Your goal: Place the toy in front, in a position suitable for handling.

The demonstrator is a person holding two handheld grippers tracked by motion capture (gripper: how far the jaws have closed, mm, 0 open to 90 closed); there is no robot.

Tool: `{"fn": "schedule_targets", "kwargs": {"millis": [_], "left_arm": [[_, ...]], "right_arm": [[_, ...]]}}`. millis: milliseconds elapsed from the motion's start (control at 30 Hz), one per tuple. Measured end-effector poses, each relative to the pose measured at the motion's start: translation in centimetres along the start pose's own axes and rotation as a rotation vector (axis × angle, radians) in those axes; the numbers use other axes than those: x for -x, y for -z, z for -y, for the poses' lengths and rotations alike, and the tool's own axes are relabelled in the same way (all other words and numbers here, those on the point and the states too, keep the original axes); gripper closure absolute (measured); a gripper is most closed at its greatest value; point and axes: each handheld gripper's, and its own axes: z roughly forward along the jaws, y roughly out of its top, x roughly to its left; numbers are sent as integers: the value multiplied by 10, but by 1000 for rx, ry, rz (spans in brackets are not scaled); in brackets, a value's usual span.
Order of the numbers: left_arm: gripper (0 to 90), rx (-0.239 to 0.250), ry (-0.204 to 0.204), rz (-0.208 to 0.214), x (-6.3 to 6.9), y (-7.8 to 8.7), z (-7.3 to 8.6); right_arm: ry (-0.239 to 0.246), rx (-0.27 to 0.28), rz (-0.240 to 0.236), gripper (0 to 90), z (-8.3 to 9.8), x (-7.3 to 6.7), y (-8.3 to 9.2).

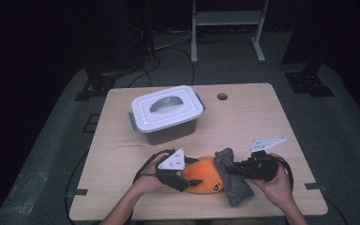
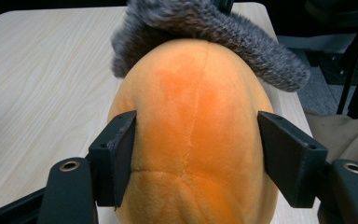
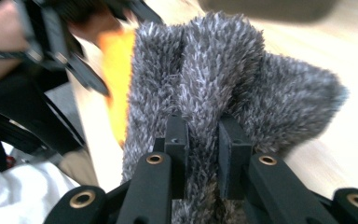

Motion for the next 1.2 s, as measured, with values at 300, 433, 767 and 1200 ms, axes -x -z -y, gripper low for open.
{"fn": "schedule_targets", "kwargs": {"millis": [300,433,767,1200], "left_arm": [[286,1,10,-18,2,-4,-4],[227,4,26,-3,4,-5,-5],[279,-7,105,11,-4,-5,-2],[348,-9,91,11,-5,-2,1]], "right_arm": [[79,68,-10,761,-15,-21,7],[76,23,-27,760,-11,-20,-5],[7,-7,-41,759,5,-5,2],[11,9,10,759,-2,-5,9]]}}
